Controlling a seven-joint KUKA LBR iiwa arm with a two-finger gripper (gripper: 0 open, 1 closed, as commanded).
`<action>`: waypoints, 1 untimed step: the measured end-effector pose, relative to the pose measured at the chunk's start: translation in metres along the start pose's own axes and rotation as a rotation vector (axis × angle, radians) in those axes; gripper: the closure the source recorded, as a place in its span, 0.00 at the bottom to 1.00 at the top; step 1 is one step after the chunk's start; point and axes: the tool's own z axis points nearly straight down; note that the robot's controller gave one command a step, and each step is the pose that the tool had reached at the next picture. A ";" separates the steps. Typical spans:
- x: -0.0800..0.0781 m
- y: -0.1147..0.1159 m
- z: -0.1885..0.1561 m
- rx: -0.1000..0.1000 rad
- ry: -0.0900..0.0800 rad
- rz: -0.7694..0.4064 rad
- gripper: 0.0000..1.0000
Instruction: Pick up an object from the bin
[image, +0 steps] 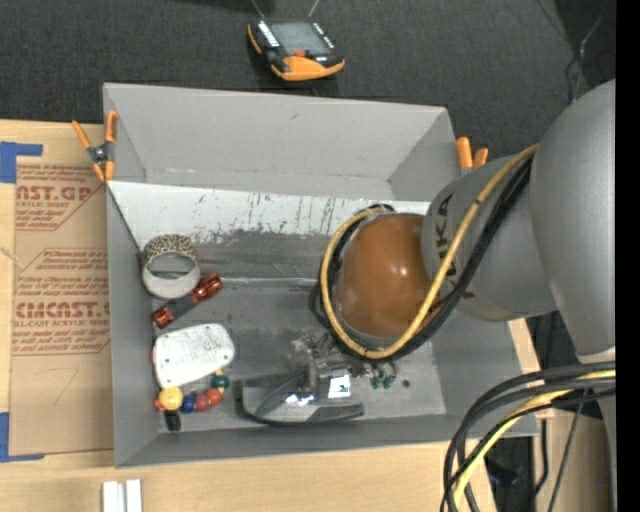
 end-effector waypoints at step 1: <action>-0.012 -0.002 0.003 0.000 0.003 -0.055 1.00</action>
Offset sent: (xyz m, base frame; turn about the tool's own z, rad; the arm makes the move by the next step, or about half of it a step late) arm 0.0090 0.0012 0.0153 -0.0010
